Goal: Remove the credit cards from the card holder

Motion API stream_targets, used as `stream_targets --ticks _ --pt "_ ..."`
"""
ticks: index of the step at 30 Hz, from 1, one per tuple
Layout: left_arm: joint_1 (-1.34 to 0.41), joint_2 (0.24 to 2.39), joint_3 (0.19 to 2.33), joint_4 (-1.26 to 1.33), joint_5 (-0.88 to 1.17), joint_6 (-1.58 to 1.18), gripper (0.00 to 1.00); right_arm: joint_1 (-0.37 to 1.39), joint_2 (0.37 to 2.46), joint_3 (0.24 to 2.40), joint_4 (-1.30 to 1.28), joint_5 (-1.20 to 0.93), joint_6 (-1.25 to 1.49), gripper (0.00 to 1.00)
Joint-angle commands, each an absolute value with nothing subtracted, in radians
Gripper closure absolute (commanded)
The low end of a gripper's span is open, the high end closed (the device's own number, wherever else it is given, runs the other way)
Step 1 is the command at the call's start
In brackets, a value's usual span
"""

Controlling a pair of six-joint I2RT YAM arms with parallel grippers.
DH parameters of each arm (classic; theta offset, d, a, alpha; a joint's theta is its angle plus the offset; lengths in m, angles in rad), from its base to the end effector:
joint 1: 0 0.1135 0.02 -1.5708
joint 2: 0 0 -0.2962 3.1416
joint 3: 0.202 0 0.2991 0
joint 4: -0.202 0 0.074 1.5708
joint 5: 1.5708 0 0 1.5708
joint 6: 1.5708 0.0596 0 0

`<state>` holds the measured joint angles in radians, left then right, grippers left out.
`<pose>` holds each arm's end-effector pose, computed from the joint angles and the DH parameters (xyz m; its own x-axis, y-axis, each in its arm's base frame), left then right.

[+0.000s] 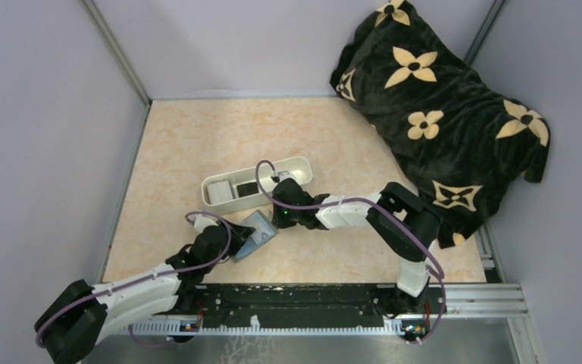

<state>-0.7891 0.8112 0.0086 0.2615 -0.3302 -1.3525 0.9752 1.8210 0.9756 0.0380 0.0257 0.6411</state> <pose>0.1367 -0.1103 0.0921 -0.5429 -0.7640 -0.3487 -0.2512 0.5439 -0.8006 0.2397 0.3510 0.1245 -0.8138 -0.1351 -0.5652 -0.4128 0.8190 0.3986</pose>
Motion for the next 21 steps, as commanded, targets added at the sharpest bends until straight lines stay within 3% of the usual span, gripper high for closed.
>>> stream_targets --ticks 1,15,21 --pt "-0.787 0.824 -0.119 0.387 -0.334 -1.329 0.61 1.018 1.848 0.976 0.024 -0.024 0.665 1.0" --pt "-0.787 0.806 -0.132 0.41 -0.346 -1.324 0.64 1.037 1.866 0.983 0.026 -0.034 0.674 1.0" --pt "-0.787 0.832 -0.118 0.402 -0.332 -1.326 0.76 1.037 1.869 0.984 0.028 -0.034 0.674 1.0"
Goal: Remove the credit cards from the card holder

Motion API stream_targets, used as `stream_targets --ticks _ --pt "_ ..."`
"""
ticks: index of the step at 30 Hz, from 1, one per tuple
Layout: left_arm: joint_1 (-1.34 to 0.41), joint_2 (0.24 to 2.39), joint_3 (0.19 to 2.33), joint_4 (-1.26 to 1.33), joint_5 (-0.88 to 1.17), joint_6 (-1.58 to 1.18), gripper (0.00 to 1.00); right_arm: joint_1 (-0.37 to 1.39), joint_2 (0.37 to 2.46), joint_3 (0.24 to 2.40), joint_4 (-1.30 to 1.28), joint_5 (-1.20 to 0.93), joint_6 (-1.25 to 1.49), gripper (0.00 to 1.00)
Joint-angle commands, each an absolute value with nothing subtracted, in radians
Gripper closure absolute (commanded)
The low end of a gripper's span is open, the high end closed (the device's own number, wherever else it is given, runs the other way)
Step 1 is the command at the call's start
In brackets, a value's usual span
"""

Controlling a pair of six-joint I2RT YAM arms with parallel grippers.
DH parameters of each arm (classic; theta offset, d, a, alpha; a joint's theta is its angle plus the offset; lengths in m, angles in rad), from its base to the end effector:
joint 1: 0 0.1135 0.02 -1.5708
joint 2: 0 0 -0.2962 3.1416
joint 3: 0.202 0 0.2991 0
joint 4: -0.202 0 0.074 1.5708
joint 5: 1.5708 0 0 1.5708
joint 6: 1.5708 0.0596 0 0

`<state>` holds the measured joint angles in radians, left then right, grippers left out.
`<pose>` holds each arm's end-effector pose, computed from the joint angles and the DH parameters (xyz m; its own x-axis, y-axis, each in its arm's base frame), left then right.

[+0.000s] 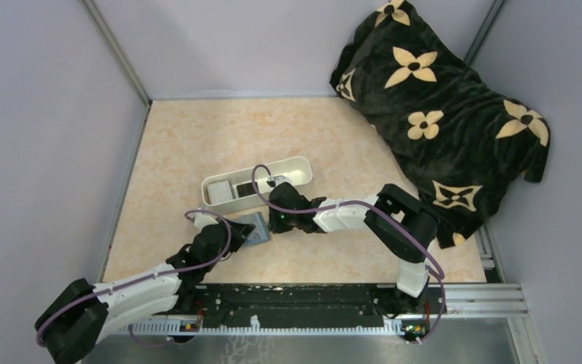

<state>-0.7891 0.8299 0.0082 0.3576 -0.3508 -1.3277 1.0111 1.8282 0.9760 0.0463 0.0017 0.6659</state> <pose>0.1412 -0.1132 0.1002 -0.5127 -0.7773 -0.3646 -0.1977 0.5201 -0.8309 0.2263 0.3609 0.1225 -0.8243 -0.1521 -0.5453 -0.4292 0.7960 0.4268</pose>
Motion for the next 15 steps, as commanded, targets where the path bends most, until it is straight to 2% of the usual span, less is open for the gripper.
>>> stream_targets --ticks 1,3,4,5,15 --pt "-0.786 0.829 -0.115 0.393 -0.333 -1.323 0.78 1.037 1.867 0.984 0.026 -0.031 0.673 1.0" --pt "-0.787 0.82 -0.111 0.376 -0.332 -1.323 0.88 1.038 1.857 0.981 0.019 -0.017 0.669 1.0" --pt "-0.787 0.816 -0.111 0.371 -0.333 -1.322 0.97 1.037 1.849 0.979 0.015 -0.012 0.669 1.0" --pt "-0.787 0.813 -0.11 0.365 -0.332 -1.324 1.0 1.038 1.842 0.976 0.012 -0.011 0.667 1.0" --pt "-0.787 0.768 -0.118 0.296 -0.311 -1.323 1.0 1.048 1.719 0.955 0.0 0.016 0.663 1.0"
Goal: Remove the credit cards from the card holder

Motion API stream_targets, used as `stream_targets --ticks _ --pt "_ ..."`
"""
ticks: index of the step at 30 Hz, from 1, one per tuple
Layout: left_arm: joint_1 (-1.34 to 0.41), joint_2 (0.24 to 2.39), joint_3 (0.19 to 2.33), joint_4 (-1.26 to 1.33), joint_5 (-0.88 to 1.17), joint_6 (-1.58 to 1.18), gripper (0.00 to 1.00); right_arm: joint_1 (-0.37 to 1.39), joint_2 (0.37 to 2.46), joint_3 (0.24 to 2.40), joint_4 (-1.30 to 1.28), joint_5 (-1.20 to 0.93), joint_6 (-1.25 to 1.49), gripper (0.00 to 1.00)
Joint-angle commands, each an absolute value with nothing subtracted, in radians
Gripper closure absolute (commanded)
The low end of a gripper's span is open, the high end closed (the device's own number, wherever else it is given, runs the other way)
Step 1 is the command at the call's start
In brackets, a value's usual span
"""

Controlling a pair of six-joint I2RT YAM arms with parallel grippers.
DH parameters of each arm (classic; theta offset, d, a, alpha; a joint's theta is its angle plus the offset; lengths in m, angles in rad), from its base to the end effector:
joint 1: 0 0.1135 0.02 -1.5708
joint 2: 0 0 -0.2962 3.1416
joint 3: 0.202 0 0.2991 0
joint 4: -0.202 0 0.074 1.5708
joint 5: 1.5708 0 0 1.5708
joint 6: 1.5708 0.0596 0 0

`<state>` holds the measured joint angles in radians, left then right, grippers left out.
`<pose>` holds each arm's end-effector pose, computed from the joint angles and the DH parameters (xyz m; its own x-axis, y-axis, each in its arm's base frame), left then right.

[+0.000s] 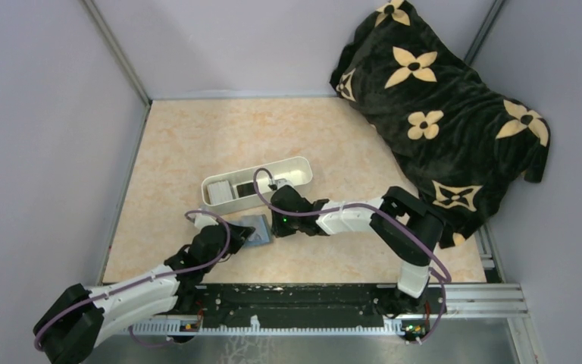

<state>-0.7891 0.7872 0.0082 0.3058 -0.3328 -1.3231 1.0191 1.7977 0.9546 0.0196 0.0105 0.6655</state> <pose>0.1389 -0.1123 0.1008 -0.5304 -0.7663 -0.3626 -0.1970 0.5274 -0.8264 0.2192 0.3549 0.1252 -0.8259 -0.1640 -0.5394 -0.4295 0.8028 0.4136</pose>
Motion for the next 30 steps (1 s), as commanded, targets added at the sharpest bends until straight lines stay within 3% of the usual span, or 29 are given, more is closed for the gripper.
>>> stream_targets --ticks 1,12,19,25,30 --pt "-0.787 0.768 -0.118 0.291 -0.311 -1.321 1.0 1.054 1.712 0.963 -0.009 0.023 0.659 1.0" --pt "-0.787 0.75 -0.107 0.218 -0.314 -1.286 0.97 1.068 1.62 0.996 -0.023 0.064 0.655 1.0" --pt "-0.787 0.743 -0.098 0.203 -0.311 -1.28 0.93 1.068 1.721 1.036 -0.003 0.017 0.65 1.0" --pt "-0.787 0.718 -0.095 0.178 -0.304 -1.274 0.76 1.069 1.797 1.066 0.019 -0.011 0.653 1.0" --pt "-0.787 0.672 -0.097 0.14 -0.308 -1.278 0.72 1.069 1.84 1.052 0.041 -0.025 0.668 1.0"
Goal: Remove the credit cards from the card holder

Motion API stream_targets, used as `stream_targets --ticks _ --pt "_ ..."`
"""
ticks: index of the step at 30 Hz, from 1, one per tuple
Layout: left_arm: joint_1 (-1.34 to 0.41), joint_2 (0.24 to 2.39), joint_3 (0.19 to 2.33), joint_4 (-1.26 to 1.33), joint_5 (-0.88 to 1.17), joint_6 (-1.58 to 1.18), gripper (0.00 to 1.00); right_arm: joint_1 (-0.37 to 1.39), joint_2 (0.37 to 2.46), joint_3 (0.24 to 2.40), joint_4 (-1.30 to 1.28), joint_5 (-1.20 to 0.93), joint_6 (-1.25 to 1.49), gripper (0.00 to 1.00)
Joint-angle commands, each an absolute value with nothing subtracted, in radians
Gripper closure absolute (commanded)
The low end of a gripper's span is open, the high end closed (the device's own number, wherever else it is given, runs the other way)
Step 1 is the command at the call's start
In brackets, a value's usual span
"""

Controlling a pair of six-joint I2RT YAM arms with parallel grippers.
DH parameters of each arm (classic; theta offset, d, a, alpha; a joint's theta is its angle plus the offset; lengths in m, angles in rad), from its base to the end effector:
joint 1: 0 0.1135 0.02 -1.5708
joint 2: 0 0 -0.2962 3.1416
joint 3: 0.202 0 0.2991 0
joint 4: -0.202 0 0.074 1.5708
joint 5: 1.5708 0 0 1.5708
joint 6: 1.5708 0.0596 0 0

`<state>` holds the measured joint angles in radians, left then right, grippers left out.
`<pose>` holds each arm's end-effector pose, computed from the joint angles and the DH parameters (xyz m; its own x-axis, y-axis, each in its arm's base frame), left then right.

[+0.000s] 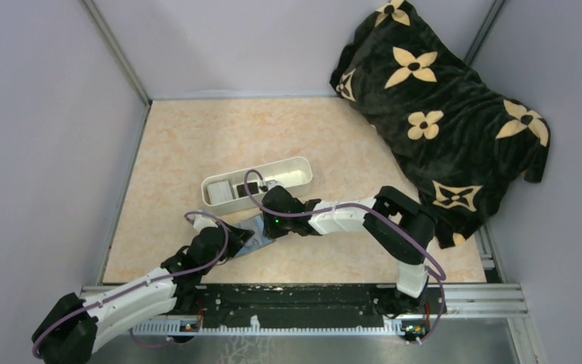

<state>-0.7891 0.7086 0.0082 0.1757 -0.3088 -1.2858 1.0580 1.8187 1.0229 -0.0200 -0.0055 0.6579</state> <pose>0.1333 -0.1086 0.0978 -0.5703 -0.7233 -0.3894 -0.2007 0.5824 -0.7878 0.2117 0.3767 0.1360 -0.8167 -0.2042 -0.5398 -0.4725 0.7736 0.4222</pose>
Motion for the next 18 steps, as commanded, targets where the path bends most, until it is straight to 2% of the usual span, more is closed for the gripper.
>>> stream_targets --ticks 1,13,15,18 --pt "-0.787 0.662 -0.098 0.132 -0.31 -1.279 0.72 1.069 1.842 1.046 0.044 -0.024 0.672 1.0" --pt "-0.787 0.495 -0.104 -0.032 -0.341 -1.304 0.73 1.055 1.86 1.03 0.043 -0.027 0.68 1.0" --pt "-0.787 0.467 -0.099 -0.073 -0.348 -1.309 0.78 1.056 1.867 1.032 0.044 -0.032 0.68 1.0" --pt "-0.787 0.433 -0.094 -0.114 -0.354 -1.311 0.99 1.055 1.874 1.037 0.044 -0.035 0.68 1.0"
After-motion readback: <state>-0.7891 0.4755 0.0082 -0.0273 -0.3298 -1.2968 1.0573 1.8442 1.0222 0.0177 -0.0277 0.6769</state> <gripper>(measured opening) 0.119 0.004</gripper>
